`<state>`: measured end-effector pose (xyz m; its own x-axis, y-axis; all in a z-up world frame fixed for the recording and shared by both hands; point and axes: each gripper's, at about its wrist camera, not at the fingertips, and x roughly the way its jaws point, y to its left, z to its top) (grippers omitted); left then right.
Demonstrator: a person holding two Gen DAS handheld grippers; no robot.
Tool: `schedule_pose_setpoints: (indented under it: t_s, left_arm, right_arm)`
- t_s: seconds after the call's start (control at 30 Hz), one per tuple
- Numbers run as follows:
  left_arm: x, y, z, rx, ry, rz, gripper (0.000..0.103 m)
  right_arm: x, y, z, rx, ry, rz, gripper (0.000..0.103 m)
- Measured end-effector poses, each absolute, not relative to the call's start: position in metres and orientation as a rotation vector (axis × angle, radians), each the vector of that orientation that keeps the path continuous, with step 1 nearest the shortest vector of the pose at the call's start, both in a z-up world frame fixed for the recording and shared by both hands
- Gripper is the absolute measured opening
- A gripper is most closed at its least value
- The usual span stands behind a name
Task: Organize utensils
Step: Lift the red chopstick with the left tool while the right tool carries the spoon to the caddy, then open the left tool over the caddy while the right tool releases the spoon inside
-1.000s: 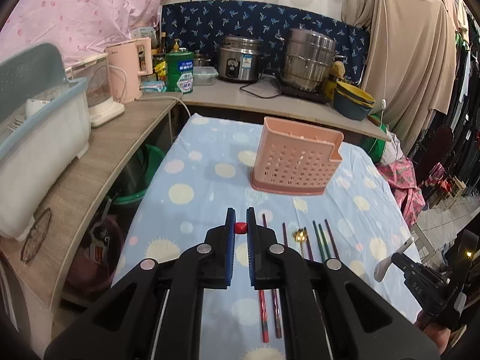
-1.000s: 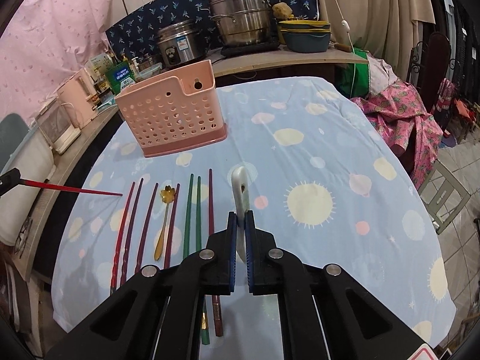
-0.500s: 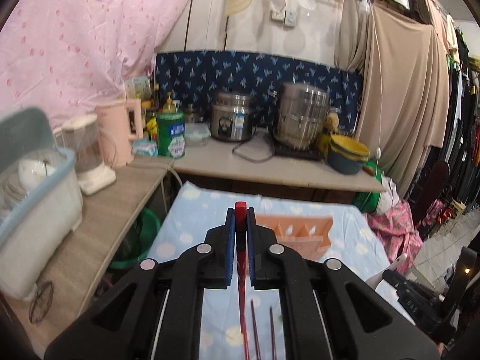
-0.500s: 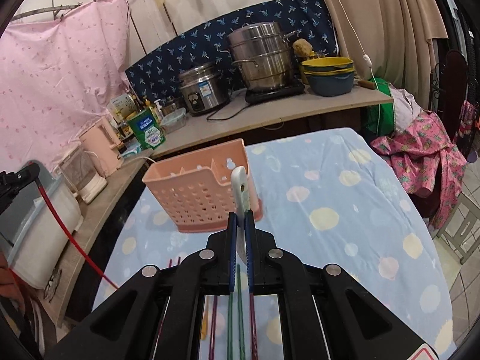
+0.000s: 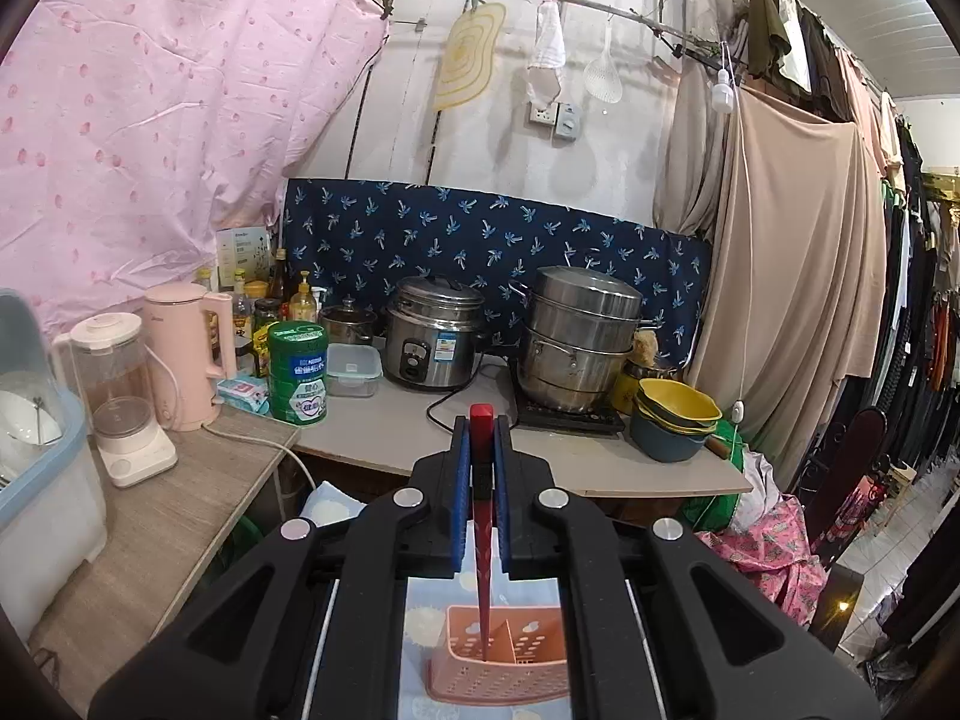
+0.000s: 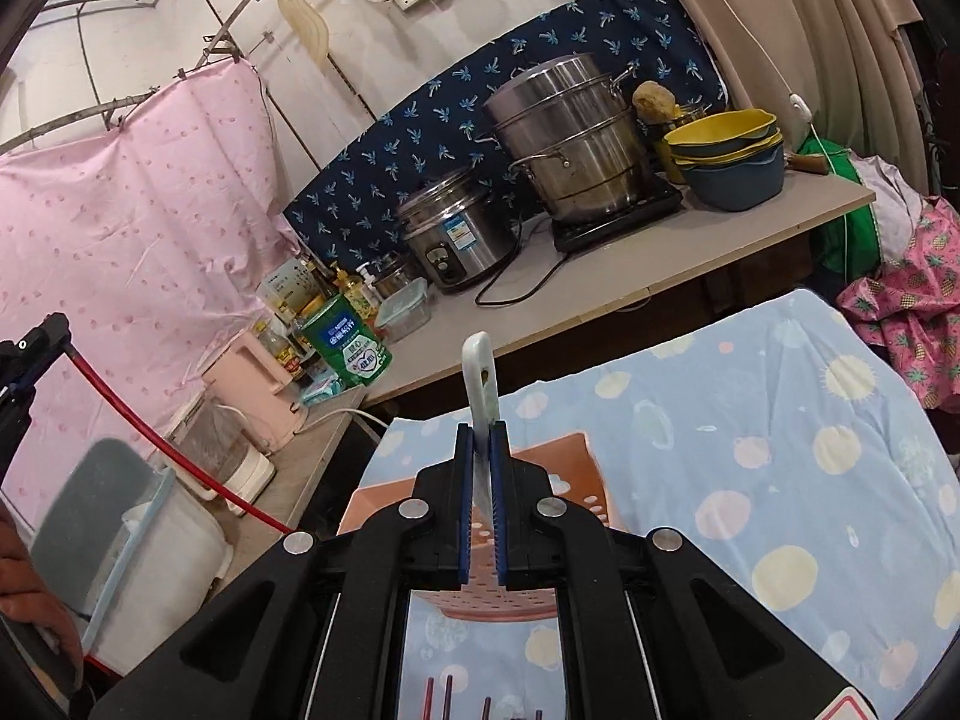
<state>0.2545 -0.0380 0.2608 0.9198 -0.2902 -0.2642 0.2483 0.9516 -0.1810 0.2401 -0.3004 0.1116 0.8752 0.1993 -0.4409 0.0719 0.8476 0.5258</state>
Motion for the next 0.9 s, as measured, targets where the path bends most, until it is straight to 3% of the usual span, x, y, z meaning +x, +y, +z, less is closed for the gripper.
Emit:
schedule_pose_setpoints:
  t_s: [0.33, 0.43, 0.47, 0.5, 0.53, 0.6, 0.9]
  left_arm:
    - [0.293, -0.051, 0.198, -0.094, 0.441, -0.243, 0.007]
    - [0.296, -0.048, 0.182, -0.093, 0.472, -0.23, 0.009]
    - [0.295, -0.047, 0.179, -0.088, 0.479, -0.219, 0.011]
    - [0.293, -0.046, 0.175, -0.084, 0.487, -0.21, 0.02]
    - [0.292, -0.044, 0.172, -0.086, 0.495, -0.2, 0.039]
    - [0.282, -0.037, 0.167, -0.093, 0.494, -0.179, 0.054]
    - [0.222, -0.017, 0.123, -0.05, 0.6, -0.18, 0.054]
  right_arm:
    - [0.267, -0.298, 0.063, 0.522, 0.62, 0.016, 0.006]
    - [0.263, -0.296, 0.061, 0.484, 0.614, -0.015, 0.012]
    - [0.26, -0.296, 0.061, 0.48, 0.608, -0.023, 0.012]
    - [0.257, -0.297, 0.06, 0.482, 0.607, -0.022, 0.012]
    - [0.251, -0.298, 0.061, 0.489, 0.607, -0.023, 0.012]
    - [0.239, -0.299, 0.061, 0.505, 0.608, -0.022, 0.015]
    - [0.148, -0.284, 0.044, 0.457, 0.673, -0.039, 0.025]
